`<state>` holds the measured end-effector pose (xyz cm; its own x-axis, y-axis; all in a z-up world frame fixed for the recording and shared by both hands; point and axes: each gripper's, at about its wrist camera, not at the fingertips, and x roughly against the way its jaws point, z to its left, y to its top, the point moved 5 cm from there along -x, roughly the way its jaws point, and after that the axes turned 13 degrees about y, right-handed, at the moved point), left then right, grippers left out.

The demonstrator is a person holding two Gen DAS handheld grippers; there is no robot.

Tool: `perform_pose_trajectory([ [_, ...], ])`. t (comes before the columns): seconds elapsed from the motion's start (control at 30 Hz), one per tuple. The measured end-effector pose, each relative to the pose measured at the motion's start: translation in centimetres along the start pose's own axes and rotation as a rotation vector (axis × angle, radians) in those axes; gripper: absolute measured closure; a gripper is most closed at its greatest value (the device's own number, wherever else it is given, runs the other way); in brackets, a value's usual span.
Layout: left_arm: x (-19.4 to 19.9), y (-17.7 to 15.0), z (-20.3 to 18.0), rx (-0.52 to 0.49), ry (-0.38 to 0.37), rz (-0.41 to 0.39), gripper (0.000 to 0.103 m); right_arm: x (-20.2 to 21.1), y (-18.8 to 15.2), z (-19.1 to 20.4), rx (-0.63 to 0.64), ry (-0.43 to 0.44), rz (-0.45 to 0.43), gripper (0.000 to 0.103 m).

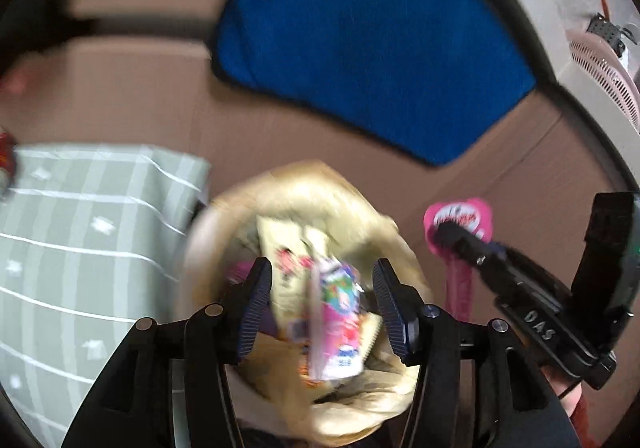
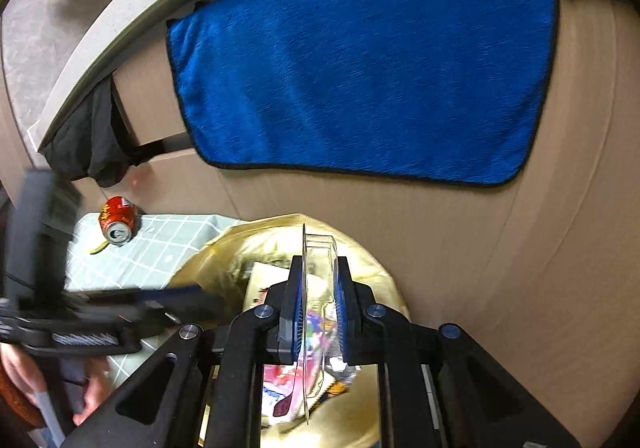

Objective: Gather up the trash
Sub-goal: 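Move both open grippers back toward the red can and mesh sponge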

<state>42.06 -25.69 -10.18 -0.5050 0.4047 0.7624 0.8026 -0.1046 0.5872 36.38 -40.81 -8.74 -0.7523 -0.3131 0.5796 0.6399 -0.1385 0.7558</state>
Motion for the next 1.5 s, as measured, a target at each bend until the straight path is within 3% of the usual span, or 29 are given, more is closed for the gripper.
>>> perform_pose_trajectory([
  [0.07, 1.8, 0.3, 0.4, -0.022, 0.051, -0.063, 0.05, -0.2, 0.0, 0.5, -0.004, 0.017, 0.002, 0.088],
  [0.13, 3.3, 0.4, 0.7, -0.055, 0.106, -0.112, 0.05, -0.5, 0.1, 1.1, -0.011, 0.019, 0.014, 0.081],
  [0.2, 4.2, 0.5, 1.2, -0.07, 0.137, -0.138, 0.05, -0.6, 0.1, 1.6, -0.006, 0.014, 0.019, 0.07],
  [0.27, 5.2, 0.4, 1.6, -0.069, 0.156, -0.147, 0.05, -0.5, 0.1, 2.3, 0.003, 0.011, 0.026, 0.07],
  [0.57, 11.0, 0.3, 3.5, -0.008, 0.129, -0.201, 0.05, 2.4, 2.1, 7.4, 0.091, -0.007, -0.024, 0.07],
  [0.7, 15.9, 1.2, 4.9, 0.049, 0.099, -0.273, 0.05, 5.2, 4.4, 10.9, 0.136, -0.003, -0.093, 0.07],
  [0.8, 20.7, 2.3, 6.3, 0.065, 0.112, -0.379, 0.05, 7.6, 6.2, 14.0, 0.182, 0.005, -0.155, 0.07],
  [0.97, 28.7, 3.5, 11.0, 0.11, 0.189, -0.531, 0.05, 9.8, 8.4, 18.8, 0.238, 0.043, -0.21, 0.07],
  [1.13, 35.4, 3.2, 18.0, 0.179, 0.348, -0.642, 0.05, 9.9, 9.8, 24.5, 0.316, 0.087, -0.238, 0.07],
  [1.33, 37.1, 1.9, 26.2, 0.25, 0.505, -0.642, 0.05, 5.5, 10.4, 29.8, 0.339, 0.195, -0.201, 0.069],
  [1.5, 32.2, 0.9, 32.2, 0.31, 0.51, -0.515, 0.05, -2.0, 8.7, 32.0, 0.353, 0.262, -0.092, 0.067],
])
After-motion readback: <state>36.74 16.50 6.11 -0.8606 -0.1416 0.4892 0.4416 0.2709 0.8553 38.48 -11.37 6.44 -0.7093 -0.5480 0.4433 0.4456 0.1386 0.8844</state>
